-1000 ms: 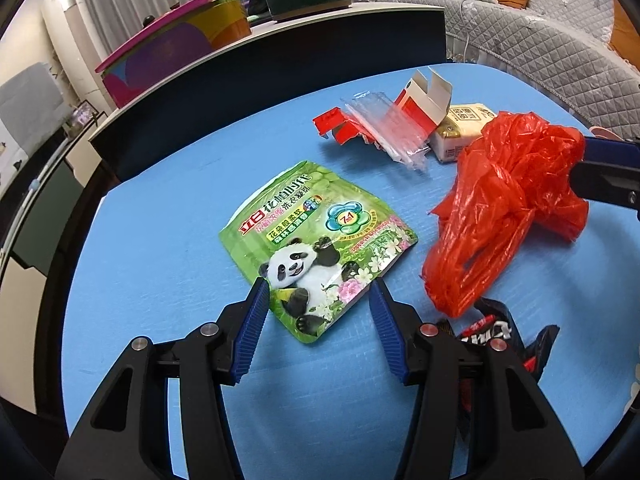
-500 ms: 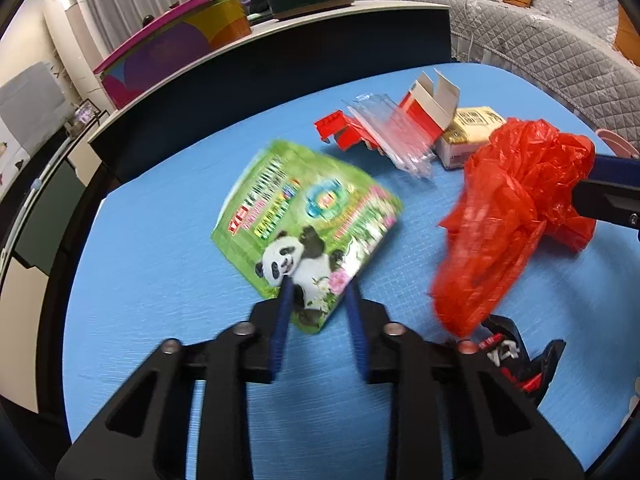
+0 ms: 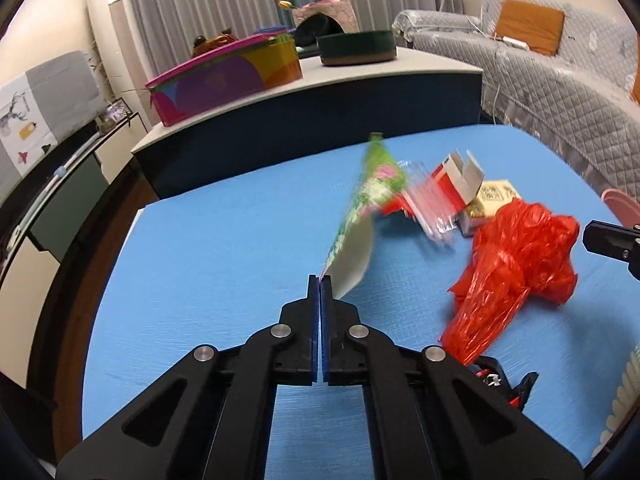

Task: Collect trash
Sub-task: 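Grasp the green panda snack packet with the left tool, then grasp the red plastic bag with the right tool while the left tool holds the panda packet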

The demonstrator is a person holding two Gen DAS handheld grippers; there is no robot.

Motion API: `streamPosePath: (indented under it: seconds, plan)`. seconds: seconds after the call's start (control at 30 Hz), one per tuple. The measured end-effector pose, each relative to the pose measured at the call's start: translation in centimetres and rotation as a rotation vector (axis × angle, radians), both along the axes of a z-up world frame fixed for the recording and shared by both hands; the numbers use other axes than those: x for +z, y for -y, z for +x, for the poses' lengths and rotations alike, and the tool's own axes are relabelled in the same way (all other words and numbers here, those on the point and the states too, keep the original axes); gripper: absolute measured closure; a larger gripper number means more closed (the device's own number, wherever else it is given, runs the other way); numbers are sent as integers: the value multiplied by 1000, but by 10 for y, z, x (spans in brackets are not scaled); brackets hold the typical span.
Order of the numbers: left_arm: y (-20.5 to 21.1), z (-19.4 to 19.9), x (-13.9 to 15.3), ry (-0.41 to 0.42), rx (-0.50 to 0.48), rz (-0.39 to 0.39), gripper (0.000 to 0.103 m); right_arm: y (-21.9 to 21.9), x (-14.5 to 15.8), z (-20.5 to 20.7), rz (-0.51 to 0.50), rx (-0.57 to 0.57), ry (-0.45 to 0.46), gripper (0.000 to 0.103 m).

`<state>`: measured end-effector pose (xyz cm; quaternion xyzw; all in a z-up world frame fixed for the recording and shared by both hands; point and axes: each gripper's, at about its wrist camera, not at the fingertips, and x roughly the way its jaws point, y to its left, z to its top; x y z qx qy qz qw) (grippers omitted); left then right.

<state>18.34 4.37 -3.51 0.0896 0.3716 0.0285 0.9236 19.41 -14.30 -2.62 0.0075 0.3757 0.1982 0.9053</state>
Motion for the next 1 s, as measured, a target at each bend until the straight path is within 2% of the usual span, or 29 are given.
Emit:
streamPosePath:
  seconds: [0.17, 0.23, 0.27, 0.3, 0.33, 0.37, 0.87, 0.93, 1.0]
  plan:
    - [-4, -8, 13, 32, 12, -24, 103, 4, 8, -4, 18, -9, 17, 103]
    - [-7, -10, 17, 37, 18, -39, 103, 5, 8, -4, 28, -5, 8, 98]
    - [-8, -11, 19, 38, 21, -47, 103, 5, 7, -4, 31, -4, 3, 91]
    - [-10, -12, 21, 42, 25, -56, 103, 4, 7, -4, 29, -5, -3, 64]
    - [-11, -13, 23, 45, 28, -62, 103, 3, 7, -6, 26, -12, 7, 51]
    - [-12, -14, 24, 47, 29, -66, 103, 3, 8, -7, 26, -21, 26, 44]
    - [-20, -16, 33, 66, 32, -120, 103, -11, -12, 18, 26, -39, -35, 44]
    - [-19, -16, 34, 70, 29, -123, 103, -13, -16, 20, 24, -35, -45, 47]
    - [-18, -16, 35, 73, 28, -127, 103, -15, -19, 22, 18, -31, -52, 59]
